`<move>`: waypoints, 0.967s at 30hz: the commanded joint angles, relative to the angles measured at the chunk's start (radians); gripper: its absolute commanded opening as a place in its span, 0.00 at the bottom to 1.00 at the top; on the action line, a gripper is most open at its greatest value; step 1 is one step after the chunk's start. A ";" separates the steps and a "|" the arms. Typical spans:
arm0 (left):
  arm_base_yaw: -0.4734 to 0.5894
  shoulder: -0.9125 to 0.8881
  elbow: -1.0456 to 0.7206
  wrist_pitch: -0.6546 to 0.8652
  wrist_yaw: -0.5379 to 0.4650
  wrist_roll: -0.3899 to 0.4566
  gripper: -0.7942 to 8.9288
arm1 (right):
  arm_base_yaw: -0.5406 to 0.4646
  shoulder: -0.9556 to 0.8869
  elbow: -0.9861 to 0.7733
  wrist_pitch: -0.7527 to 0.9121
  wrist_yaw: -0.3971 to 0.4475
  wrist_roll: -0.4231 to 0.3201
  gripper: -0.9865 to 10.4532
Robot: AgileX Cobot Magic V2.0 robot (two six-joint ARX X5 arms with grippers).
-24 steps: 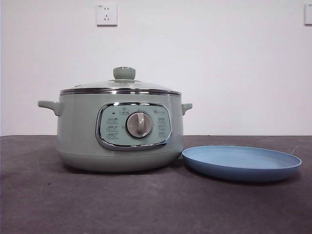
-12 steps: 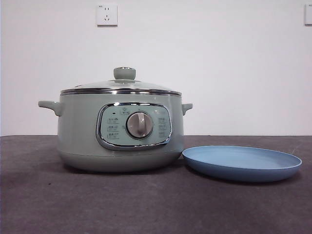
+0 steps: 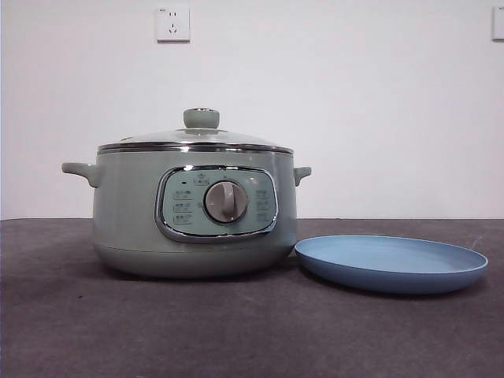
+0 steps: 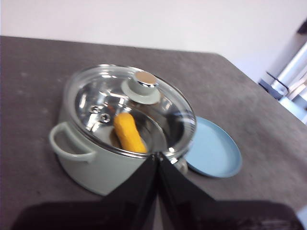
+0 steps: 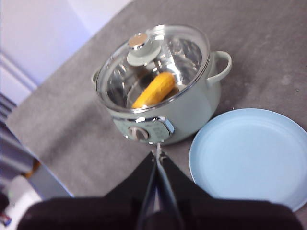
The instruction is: Take the corn out from the steamer,put the corn on the plate,close the lid
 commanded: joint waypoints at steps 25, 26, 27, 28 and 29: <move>-0.003 0.122 0.088 -0.006 0.037 0.058 0.65 | 0.002 0.076 0.074 -0.117 0.000 -0.106 0.64; -0.006 0.131 0.089 0.006 0.037 0.056 0.65 | 0.002 0.076 0.074 -0.117 0.000 -0.106 0.64; -0.013 0.143 0.093 0.016 0.037 0.051 0.65 | 0.002 0.076 0.074 -0.116 0.000 -0.106 0.64; -0.021 0.161 0.101 0.026 0.037 0.045 0.65 | 0.002 0.076 0.074 -0.116 0.001 -0.103 0.64; -0.029 0.176 0.109 0.038 0.037 0.042 0.65 | 0.002 0.076 0.074 -0.115 0.001 -0.098 0.64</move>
